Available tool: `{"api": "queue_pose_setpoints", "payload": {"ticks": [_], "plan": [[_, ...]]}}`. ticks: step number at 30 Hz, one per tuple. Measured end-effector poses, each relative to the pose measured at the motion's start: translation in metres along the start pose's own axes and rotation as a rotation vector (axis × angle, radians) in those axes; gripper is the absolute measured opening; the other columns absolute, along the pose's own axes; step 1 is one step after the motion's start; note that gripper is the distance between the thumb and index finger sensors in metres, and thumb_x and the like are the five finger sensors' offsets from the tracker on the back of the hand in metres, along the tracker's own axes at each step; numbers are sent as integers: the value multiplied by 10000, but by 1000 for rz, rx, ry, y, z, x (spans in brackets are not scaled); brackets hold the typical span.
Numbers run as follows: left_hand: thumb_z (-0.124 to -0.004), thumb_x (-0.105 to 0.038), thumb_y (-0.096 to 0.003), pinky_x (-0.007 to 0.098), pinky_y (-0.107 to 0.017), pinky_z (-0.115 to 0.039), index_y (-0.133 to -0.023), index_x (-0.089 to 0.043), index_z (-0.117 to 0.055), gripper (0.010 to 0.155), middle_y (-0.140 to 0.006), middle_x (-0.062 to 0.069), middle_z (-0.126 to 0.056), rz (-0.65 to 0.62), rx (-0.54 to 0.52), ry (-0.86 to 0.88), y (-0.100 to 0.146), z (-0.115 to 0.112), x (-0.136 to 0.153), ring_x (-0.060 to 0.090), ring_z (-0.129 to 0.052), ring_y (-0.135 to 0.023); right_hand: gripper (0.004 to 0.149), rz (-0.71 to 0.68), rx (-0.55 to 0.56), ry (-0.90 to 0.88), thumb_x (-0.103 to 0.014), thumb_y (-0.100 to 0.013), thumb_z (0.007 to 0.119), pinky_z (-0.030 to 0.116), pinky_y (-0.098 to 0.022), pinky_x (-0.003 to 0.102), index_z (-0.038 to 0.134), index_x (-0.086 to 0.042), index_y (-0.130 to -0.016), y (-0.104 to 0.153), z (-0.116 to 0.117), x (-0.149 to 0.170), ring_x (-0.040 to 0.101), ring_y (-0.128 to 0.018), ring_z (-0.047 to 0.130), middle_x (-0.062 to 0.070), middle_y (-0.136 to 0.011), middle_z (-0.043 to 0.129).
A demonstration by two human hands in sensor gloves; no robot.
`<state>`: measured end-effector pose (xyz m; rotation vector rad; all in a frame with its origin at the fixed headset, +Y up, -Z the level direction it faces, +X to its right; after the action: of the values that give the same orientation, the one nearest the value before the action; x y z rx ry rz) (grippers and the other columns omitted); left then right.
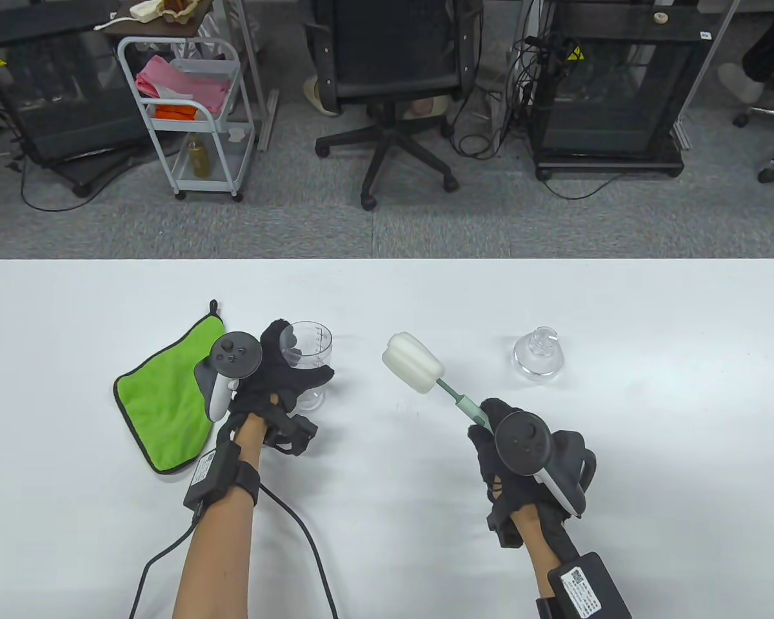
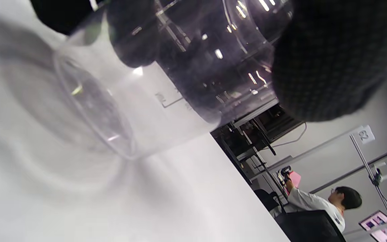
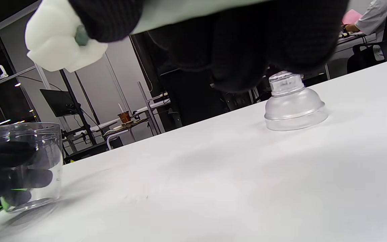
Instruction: Brush the shaker cup with the cup brush
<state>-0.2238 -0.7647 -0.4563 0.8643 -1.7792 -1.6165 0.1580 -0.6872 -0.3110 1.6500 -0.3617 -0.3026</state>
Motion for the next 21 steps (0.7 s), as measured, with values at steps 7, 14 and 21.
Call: {"api": "queue_pose_setpoints", "payload": {"ticks": [7, 14, 21], "plan": [[-1028, -625, -250, 665, -616, -709, -1061, -233, -278, 1172, -1133, 177, -582, -155, 9, -191, 39, 4, -49, 440, -821, -896, 565, -64, -43, -39, -430, -416, 728, 875, -398, 433, 655, -175, -916, 2, -4, -7, 294, -545, 972, 106, -751, 858], [-1059, -617, -210, 699, -607, -716, -1078, -241, -380, 1165, -1077, 106, -664, -304, -42, -394, 91, -2, -94, 419, -851, -894, 547, -203, -90, 49, -424, -407, 748, 920, -398, 455, 700, -213, -910, 13, -11, -32, 281, -533, 1014, 101, -734, 882], [-1087, -595, -209, 765, -564, -794, -1080, -332, -395, 1143, -1111, 87, -642, -330, -31, -574, 129, -17, -117, 435, -957, -913, 541, -338, -173, 167, -406, -384, 790, 932, -403, 462, 738, -239, -897, 20, -4, -53, 278, -529, 1043, 99, -720, 901]]}}
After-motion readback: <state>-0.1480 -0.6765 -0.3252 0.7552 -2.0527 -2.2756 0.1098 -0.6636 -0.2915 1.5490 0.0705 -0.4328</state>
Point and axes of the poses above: the tracker on the back of each hand, its own x axis roughly to the little-finger side, its own y axis roughly from the fingertips to the wrist, z = x × y, the point moved 3 cm from there along -y, roughly from the wrist to the fingertips
